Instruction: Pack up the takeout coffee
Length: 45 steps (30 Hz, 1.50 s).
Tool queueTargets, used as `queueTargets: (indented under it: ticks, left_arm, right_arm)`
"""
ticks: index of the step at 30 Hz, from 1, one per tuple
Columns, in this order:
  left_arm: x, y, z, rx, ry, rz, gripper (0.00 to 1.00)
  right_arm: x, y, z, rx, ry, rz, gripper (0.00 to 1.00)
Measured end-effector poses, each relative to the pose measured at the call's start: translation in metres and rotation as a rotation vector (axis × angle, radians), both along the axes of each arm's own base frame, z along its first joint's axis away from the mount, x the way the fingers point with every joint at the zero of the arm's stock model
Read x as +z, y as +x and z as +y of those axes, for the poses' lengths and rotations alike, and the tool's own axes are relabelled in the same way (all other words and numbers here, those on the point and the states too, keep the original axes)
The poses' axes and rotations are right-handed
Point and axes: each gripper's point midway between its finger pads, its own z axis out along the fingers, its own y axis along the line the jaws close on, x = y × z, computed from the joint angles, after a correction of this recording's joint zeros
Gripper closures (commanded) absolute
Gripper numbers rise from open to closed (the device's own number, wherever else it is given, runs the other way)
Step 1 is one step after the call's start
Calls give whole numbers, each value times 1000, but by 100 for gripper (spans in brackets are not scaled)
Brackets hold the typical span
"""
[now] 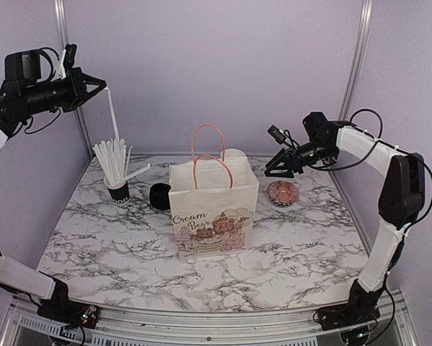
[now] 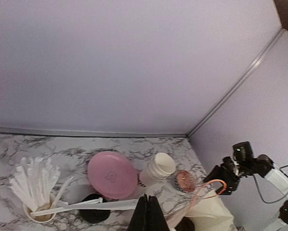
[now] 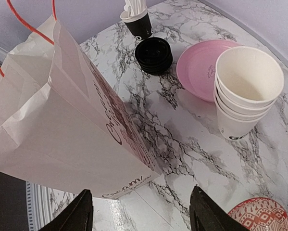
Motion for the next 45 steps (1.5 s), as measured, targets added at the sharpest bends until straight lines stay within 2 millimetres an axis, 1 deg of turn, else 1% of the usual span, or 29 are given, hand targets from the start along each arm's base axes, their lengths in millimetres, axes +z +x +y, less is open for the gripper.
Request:
queueTargets:
  ticks: [2, 3, 4, 5, 8, 10, 11, 13, 15, 18, 19, 23, 28, 30, 33, 34, 36, 37, 38, 40, 41, 43, 45]
  left_arm:
    - [35, -22, -31, -117, -39, -76, 100]
    - [50, -34, -45, -172, -59, -105, 100]
    - [68, -50, -61, -243, -87, -143, 100]
    - [78, -60, -72, -288, -106, -163, 100]
    - [97, -81, -99, -400, -166, -179, 100]
    - [99, -85, -118, -458, -194, -157, 100]
    - [98, -86, -132, -493, -206, -140, 100]
    - [90, -84, -157, -549, -213, -98, 100]
    - [73, -82, -184, -599, -211, -38, 100]
    - [46, -76, -212, -641, -197, 40, 100]
    - [38, -74, -218, -646, -190, 61, 100]
    - [11, -65, -224, -632, -166, 124, 100]
    - [-11, -64, -227, -622, -140, 175, 100]
    - [-24, -65, -225, -607, -112, 211, 100]
    - [-34, -65, -219, -576, -73, 234, 100]
    - [-35, -66, -218, -569, -64, 236, 97]
    - [-33, -67, -217, -569, -55, 231, 69]
    - [-34, -68, -220, -579, -47, 231, 58]
    - [-31, -68, -225, -593, -49, 230, 53]
    - [-33, -67, -243, -631, -42, 228, 48]
    - [-37, -65, -250, -646, -31, 228, 45]
    - [-47, -59, -263, -664, 1, 229, 35]
    - [-55, -53, -270, -663, 41, 219, 26]
  right_arm:
    - [0, 0, 0, 0, -1, 0, 34]
    - [0, 0, 0, -1, -1, 0, 34]
    - [0, 0, 0, -1, -2, 0, 34]
    - [0, 0, 0, -1, -3, 0, 34]
    - [-1, 1, -1, -4, -9, -2, 34]
    - [-2, 1, -1, -7, -14, -3, 34]
    - [-2, 1, -1, -7, -15, -3, 34]
    - [-2, 1, -2, -8, -16, -4, 34]
    - [-2, 2, -2, -9, -18, -5, 34]
    - [-1, 1, -2, -10, -19, -9, 34]
    - [0, 1, -2, -10, -19, -12, 34]
    - [6, -2, -3, -13, -20, -31, 34]
    - [14, -6, -6, -19, -23, -58, 33]
    - [15, -7, -6, -20, -24, -61, 33]
    - [15, -7, -6, -20, -25, -63, 33]
    - [15, -7, -6, -21, -26, -63, 32]
    - [14, -7, -7, -22, -29, -64, 31]
    - [14, -6, -7, -23, -31, -64, 30]
    - [14, -6, -7, -24, -33, -64, 28]
    - [12, -5, -8, -30, -47, -67, 25]
    - [12, -5, -9, -33, -52, -67, 24]
    - [13, -2, -13, -48, -72, -83, 23]
    - [19, 2, -20, -74, -82, -109, 17]
